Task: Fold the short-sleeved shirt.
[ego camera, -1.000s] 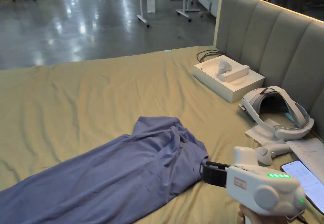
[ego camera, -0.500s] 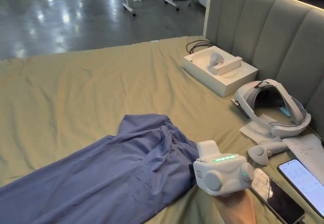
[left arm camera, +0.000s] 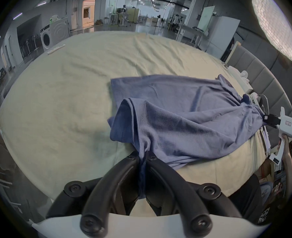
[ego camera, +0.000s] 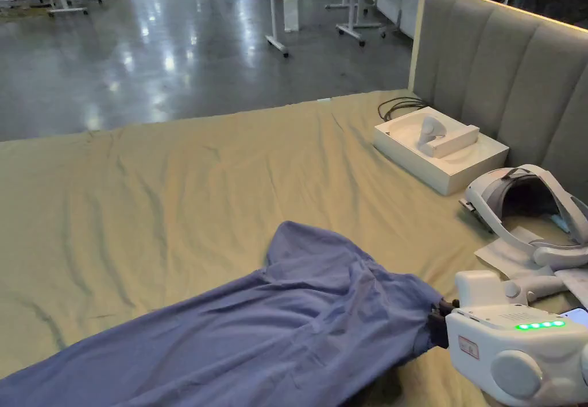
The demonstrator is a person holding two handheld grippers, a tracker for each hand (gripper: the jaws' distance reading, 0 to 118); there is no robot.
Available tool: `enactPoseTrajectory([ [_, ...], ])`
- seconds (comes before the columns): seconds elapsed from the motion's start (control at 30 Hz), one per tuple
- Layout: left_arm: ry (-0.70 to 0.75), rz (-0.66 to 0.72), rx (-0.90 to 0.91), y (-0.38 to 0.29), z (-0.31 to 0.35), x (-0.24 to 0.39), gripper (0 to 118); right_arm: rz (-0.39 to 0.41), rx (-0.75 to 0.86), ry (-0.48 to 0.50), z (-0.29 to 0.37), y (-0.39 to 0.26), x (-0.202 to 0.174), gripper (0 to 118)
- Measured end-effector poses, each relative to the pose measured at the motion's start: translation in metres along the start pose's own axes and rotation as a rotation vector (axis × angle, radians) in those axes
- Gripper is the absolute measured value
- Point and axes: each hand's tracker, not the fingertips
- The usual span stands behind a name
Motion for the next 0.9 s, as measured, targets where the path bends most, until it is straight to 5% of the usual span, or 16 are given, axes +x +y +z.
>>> enactPoseTrajectory([
  [0.27, -0.003, -0.061, -0.047, -0.031, 0.017, -0.031, 7, -0.063, -0.089, -0.019, 0.055, -0.077, -0.002, 7],
  [0.57, -0.002, -0.078, -0.024, -0.050, -0.008, -0.036, 7, -0.101, -0.096, -0.016, 0.029, -0.126, 0.005, 7],
  [0.6, -0.008, -0.057, -0.019, -0.052, -0.003, -0.037, 9, -0.114, -0.099, -0.006, 0.033, -0.128, 0.010, 11],
  [0.7, -0.005, -0.054, 0.066, -0.056, 0.022, -0.034, 77, -0.128, 0.006, -0.016, 0.069, -0.124, 0.017, 94],
  [0.73, 0.004, -0.084, 0.105, -0.054, 0.035, -0.028, 90, -0.120, 0.048, -0.029, 0.085, -0.122, 0.017, 96],
  [0.9, -0.209, -0.106, 0.383, -0.037, 0.109, 0.026, 90, 0.006, 0.290, -0.005, 0.176, -0.104, -0.009, 94],
])
